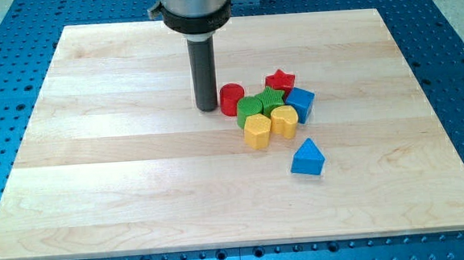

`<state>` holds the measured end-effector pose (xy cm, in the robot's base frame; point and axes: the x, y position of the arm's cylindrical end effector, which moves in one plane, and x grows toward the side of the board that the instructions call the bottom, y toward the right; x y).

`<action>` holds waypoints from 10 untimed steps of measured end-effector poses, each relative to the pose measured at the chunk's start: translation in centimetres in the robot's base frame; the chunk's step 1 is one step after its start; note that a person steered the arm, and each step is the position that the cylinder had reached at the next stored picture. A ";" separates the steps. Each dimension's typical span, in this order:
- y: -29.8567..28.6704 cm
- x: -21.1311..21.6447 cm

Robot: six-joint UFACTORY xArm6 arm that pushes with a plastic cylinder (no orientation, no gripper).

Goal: Push the blue triangle to the left of the red star

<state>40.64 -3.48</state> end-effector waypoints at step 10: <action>19.4 6.6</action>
<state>47.27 15.89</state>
